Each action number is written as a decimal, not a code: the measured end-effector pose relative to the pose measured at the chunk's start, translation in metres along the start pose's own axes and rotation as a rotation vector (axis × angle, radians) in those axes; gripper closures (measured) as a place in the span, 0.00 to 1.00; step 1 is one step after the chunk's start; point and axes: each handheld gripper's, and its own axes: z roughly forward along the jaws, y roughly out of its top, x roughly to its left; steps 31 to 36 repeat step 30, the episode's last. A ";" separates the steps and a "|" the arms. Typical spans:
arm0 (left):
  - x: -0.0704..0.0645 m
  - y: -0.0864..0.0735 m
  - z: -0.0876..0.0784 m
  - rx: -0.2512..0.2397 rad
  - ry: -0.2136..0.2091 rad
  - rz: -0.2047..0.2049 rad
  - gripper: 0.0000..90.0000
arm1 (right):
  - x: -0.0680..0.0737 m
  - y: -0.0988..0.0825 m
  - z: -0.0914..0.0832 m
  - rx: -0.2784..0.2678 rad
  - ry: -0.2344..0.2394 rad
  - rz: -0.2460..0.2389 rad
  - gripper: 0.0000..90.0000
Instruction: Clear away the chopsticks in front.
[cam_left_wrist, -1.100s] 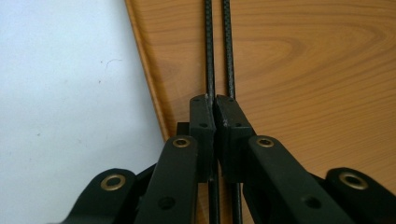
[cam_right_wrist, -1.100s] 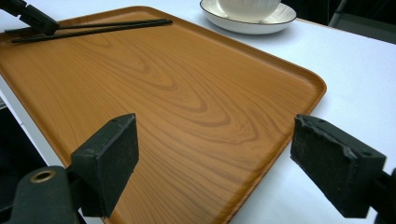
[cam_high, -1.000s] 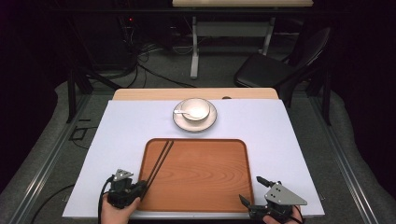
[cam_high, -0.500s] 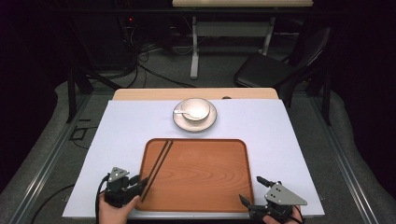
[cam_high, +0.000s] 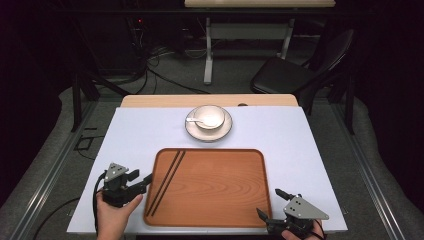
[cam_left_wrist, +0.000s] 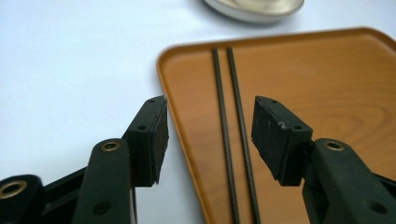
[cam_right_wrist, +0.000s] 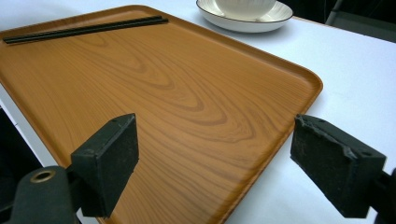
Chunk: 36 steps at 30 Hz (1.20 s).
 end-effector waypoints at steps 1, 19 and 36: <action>0.003 0.001 0.002 -0.015 0.010 0.004 0.51 | 0.000 0.000 0.000 -0.001 0.000 0.002 0.17; 0.031 -0.019 0.012 -0.068 0.042 -0.075 0.47 | -0.003 -0.001 0.000 0.005 0.000 0.003 0.17; 0.027 -0.021 0.021 -0.032 0.049 -0.075 0.44 | -0.003 -0.001 0.001 0.009 0.000 0.002 0.17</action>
